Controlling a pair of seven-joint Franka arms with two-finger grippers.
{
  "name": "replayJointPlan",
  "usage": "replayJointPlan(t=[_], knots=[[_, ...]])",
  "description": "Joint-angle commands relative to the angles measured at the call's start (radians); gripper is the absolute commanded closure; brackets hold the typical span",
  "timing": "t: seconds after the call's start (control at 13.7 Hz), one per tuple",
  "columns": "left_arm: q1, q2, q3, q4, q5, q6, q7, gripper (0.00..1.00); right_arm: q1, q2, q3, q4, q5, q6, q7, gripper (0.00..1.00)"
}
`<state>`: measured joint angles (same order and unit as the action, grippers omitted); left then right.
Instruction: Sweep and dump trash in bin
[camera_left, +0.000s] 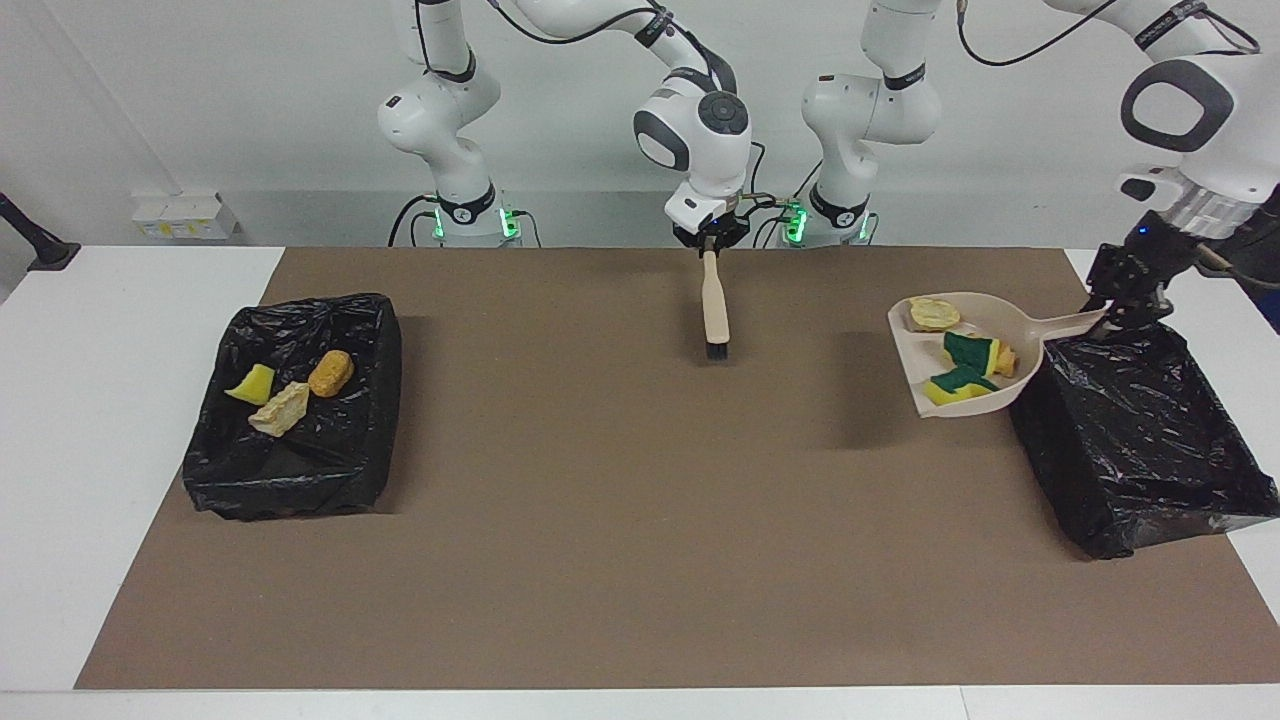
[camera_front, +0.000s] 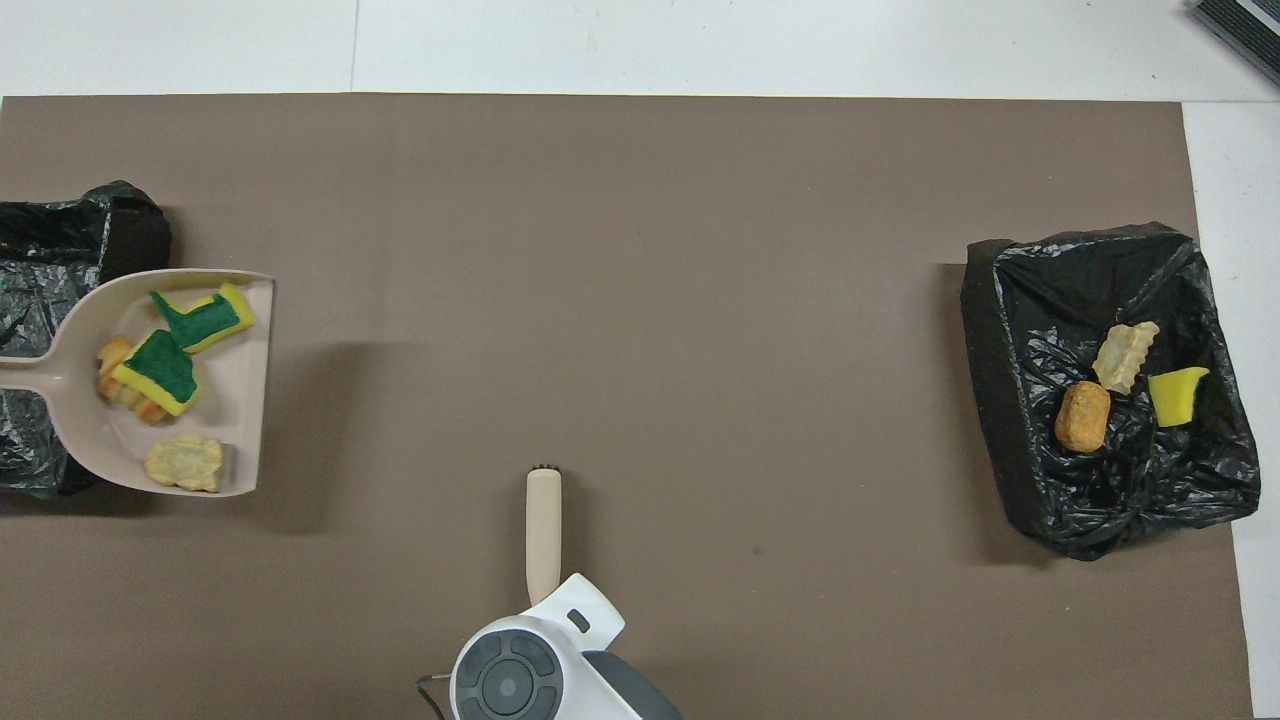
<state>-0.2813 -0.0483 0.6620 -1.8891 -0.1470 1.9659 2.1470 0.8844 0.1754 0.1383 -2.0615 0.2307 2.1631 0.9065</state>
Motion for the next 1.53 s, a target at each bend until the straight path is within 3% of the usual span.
replayJointPlan(t=[0.0,0.36,0.44,0.51,0.95,1.46], knots=[[0.104,0.137,0.001,0.184,-0.019,-0.067,0.054,1.00,-0.005,-0.004,0.000,0.026,0.013,-0.016,-0.018,1.00],[0.280,0.318,-0.002,0.454,0.006,-0.087,0.062,1.00,0.010,0.050,0.006,0.032,0.000,-0.022,-0.043,1.00],[0.289,0.327,-0.004,0.461,0.018,-0.076,0.056,1.00,0.008,0.050,0.006,0.047,-0.004,-0.037,-0.041,0.83],[0.289,0.328,-0.005,0.461,0.047,-0.062,0.047,1.00,0.011,0.052,0.004,0.063,-0.013,-0.057,-0.050,0.01],[0.255,0.331,-0.030,0.453,0.327,0.013,-0.062,1.00,-0.089,0.032,-0.003,0.199,-0.111,-0.241,-0.087,0.00],[0.255,0.283,-0.131,0.461,0.682,-0.007,-0.226,1.00,-0.411,-0.071,-0.005,0.265,-0.117,-0.370,-0.400,0.00]])
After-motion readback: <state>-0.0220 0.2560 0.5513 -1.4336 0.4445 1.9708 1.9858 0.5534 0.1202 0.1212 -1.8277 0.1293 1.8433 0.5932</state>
